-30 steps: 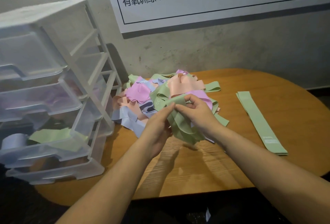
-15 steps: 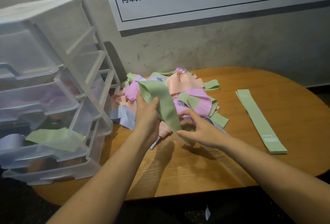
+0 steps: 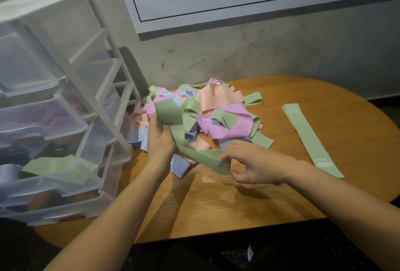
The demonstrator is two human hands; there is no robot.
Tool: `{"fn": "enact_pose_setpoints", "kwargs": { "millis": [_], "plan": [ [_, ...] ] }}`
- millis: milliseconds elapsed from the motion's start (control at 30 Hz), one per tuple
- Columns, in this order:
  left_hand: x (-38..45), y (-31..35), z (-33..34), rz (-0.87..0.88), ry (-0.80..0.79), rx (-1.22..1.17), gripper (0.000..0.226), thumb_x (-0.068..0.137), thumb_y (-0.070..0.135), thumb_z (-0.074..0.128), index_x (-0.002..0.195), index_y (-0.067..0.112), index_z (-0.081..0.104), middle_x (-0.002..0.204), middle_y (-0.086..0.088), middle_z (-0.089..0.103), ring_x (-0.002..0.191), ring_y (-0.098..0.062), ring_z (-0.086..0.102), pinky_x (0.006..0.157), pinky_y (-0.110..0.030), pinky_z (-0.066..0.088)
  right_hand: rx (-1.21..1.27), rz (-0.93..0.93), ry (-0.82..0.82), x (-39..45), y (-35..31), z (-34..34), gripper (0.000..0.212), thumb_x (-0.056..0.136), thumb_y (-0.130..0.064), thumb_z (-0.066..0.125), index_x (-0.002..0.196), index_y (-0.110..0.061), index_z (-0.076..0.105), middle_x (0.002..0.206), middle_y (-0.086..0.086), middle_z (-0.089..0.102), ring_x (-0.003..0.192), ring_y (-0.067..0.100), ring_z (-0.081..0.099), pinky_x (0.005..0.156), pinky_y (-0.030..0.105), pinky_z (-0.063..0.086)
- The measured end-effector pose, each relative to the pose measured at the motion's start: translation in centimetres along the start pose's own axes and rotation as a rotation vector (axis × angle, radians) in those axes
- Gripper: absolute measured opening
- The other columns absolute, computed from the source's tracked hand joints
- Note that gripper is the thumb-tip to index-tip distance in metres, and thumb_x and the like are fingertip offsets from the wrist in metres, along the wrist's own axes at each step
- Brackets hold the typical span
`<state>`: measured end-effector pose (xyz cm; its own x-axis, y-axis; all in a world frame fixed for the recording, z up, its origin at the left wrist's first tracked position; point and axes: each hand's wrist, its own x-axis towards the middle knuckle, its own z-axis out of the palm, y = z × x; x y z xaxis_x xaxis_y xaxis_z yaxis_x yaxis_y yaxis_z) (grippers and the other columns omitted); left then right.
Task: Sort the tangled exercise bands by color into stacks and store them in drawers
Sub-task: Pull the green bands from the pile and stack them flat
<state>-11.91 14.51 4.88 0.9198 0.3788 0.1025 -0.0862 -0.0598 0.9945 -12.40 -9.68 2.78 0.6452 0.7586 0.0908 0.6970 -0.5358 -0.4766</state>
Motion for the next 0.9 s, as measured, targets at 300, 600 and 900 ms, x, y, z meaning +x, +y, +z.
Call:
{"fn": "enact_pose_setpoints", "kwargs": {
  "millis": [300,600,900],
  "plan": [
    [-2.1,-1.7,-0.1,0.177,-0.310,0.312,0.058,0.101,-0.007,0.035,0.123,0.047,0.045,0.119,0.018,0.054,0.109,0.012,0.051,0.094,-0.011,0.043,0.539,0.108,0.623,0.2,0.4,-0.5,0.024,0.078,0.008,0.068,0.084,-0.015,0.065,0.088,0.007,0.063,0.081,0.021,0.058,0.073,0.034,0.050],
    [-4.1,-2.2,0.9,0.073,-0.009,-0.065,0.037,0.104,0.005,0.044,0.117,0.037,0.057,0.115,0.008,0.067,0.102,-0.003,0.065,0.080,-0.028,0.056,0.326,0.233,0.933,-0.9,0.1,-0.1,0.033,0.081,0.003,0.076,0.100,-0.018,0.058,0.115,-0.003,0.060,0.090,0.009,0.057,0.066,0.021,0.051],
    [-2.9,-2.6,1.0,-0.003,-0.019,-0.116,0.033,0.101,0.019,0.060,0.124,0.043,0.055,0.126,0.004,0.067,0.116,-0.019,0.065,0.098,-0.055,0.053,1.084,0.378,0.713,-0.6,-0.4,-0.2,0.037,0.070,-0.005,0.058,0.104,-0.020,0.058,0.101,0.005,0.059,0.091,0.013,0.056,0.073,0.031,0.045]
  ]
}}
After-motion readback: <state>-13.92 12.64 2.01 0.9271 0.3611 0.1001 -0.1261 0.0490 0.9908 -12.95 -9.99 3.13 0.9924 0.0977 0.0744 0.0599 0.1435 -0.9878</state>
